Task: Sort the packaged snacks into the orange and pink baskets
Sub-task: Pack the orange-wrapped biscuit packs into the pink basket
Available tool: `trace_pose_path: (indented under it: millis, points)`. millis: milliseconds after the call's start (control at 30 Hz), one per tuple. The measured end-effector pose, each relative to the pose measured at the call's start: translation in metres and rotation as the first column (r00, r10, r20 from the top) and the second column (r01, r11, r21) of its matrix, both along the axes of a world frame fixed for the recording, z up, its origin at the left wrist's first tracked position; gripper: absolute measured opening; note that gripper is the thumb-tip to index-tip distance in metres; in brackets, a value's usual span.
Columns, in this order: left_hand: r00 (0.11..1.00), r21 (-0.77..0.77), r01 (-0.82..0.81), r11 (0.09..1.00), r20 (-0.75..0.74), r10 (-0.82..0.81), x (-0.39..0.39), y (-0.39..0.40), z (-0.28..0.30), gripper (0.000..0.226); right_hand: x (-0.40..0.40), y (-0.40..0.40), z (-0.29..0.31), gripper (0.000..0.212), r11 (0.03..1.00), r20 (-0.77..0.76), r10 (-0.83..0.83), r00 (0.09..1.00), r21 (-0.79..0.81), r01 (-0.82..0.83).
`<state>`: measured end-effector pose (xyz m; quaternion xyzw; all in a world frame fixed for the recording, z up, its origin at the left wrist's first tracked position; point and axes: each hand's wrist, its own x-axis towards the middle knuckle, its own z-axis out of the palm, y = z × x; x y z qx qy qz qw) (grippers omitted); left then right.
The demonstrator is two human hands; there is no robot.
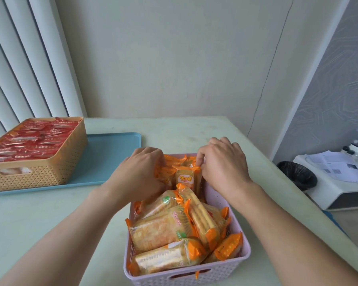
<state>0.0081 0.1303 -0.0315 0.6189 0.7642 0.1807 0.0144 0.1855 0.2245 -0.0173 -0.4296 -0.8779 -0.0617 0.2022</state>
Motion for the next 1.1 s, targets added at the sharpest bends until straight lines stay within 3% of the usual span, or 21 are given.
trace_pose_path:
  millis: [200, 333, 433, 600, 667, 733, 800, 867, 933, 1000, 1100]
  points:
    - [0.99, -0.076, 0.094, 0.993, 0.113, -0.085, -0.007, 0.001, 0.005, 0.042, 0.013, 0.005, 0.015, 0.048, 0.975, 0.152, 0.201, 0.968, -0.121, -0.184]
    - [0.976, -0.147, 0.131, 0.98, 0.19, -0.102, -0.016, -0.005, 0.016, 0.053, 0.014, 0.011, 0.013, 0.039, 0.965, 0.187, 0.226, 0.956, -0.175, -0.194]
    - [0.987, -0.154, 0.096, 0.983, 0.141, -0.074, -0.013, -0.005, 0.016, 0.059, 0.015, 0.014, 0.015, 0.026, 0.959, 0.187, 0.227, 0.956, -0.215, -0.185]
    - [0.997, -0.082, 0.061, 0.995, 0.054, -0.057, -0.003, 0.0, 0.008, 0.038, 0.007, 0.01, 0.007, 0.019, 0.998, 0.17, 0.059, 0.984, 0.011, -0.062]
    - [0.997, -0.039, 0.031, 0.999, 0.072, -0.028, 0.001, 0.003, 0.004, 0.036, 0.005, 0.008, 0.004, 0.012, 1.0, 0.116, 0.006, 0.993, 0.026, -0.009]
    - [0.998, -0.027, -0.001, 1.0, 0.068, 0.003, 0.005, 0.004, 0.002, 0.039, 0.006, 0.008, 0.006, 0.017, 1.0, 0.058, 0.009, 0.998, 0.014, -0.009]
    - [1.0, -0.029, -0.007, 1.0, 0.029, 0.007, 0.007, 0.005, 0.0, 0.04, 0.009, 0.006, 0.013, 0.019, 0.994, -0.011, 0.088, 0.996, -0.069, -0.088]
    - [1.0, -0.019, 0.0, 1.0, 0.016, 0.0, 0.007, 0.005, -0.001, 0.038, 0.012, -0.002, 0.024, 0.033, 0.951, -0.045, 0.178, 0.983, -0.249, -0.184]
    - [1.0, -0.013, 0.011, 1.0, 0.024, -0.011, 0.005, 0.005, -0.001, 0.035, 0.013, -0.013, 0.03, 0.035, 0.908, 0.047, 0.265, 0.963, -0.35, -0.233]
    - [1.0, -0.01, 0.016, 1.0, 0.026, -0.016, 0.005, 0.005, -0.001, 0.033, 0.011, -0.021, 0.025, 0.035, 0.913, 0.098, 0.282, 0.954, -0.333, -0.235]
    - [1.0, -0.014, 0.012, 1.0, 0.018, -0.012, 0.007, 0.005, -0.002, 0.031, 0.006, -0.018, 0.016, 0.032, 0.929, 0.034, 0.243, 0.969, -0.298, -0.222]
